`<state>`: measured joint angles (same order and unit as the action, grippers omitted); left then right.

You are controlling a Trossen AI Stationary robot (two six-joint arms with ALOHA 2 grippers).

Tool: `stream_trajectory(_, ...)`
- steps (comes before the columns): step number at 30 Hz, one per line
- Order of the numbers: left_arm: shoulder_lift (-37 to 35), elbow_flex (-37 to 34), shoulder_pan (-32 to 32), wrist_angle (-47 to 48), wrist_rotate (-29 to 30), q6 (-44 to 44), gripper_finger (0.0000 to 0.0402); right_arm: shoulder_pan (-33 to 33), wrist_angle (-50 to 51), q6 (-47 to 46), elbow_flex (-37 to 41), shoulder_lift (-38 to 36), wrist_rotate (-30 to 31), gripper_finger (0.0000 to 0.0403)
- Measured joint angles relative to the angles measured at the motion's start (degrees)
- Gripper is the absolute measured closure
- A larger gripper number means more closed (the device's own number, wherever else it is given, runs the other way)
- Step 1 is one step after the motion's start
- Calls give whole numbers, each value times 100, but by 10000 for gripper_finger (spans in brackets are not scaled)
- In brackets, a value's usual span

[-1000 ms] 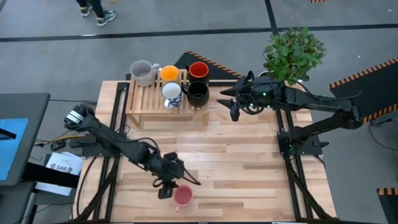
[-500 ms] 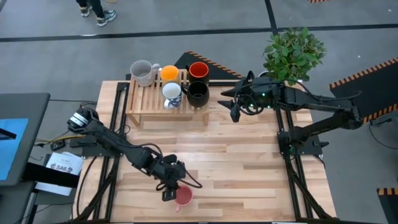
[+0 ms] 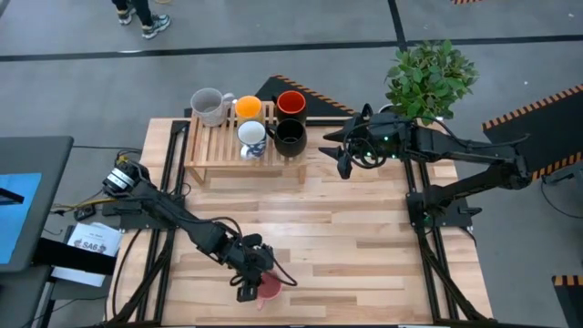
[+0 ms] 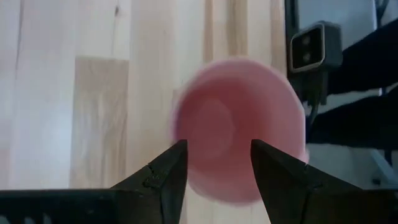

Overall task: Place coffee mugs
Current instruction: Put the pink mug on the shelf

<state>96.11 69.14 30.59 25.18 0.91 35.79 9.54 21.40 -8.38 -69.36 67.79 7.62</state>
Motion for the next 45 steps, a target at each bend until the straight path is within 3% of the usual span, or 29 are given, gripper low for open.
stream_trajectory(18, 196, 30, -15, 22, -111, 59, 237, 37, -58, -17, -1, 197, -1, 188)
stream_trajectory(22, 142, 287, -55, 572, -36, -266, 237, 37, -102, -17, -2, 289, -2, 188)
stream_trajectory(27, -65, 612, -99, 1492, 546, -611, 237, 37, -102, -15, 0, 278, -2, 188)
stream_trajectory(30, -93, 569, -97, 1431, 749, -676, 237, 37, -81, 3, 0, 268, -2, 188)
stream_trajectory(45, 277, 255, -177, 1007, 401, -565, 237, 61, -71, 53, 0, 260, -4, 188)
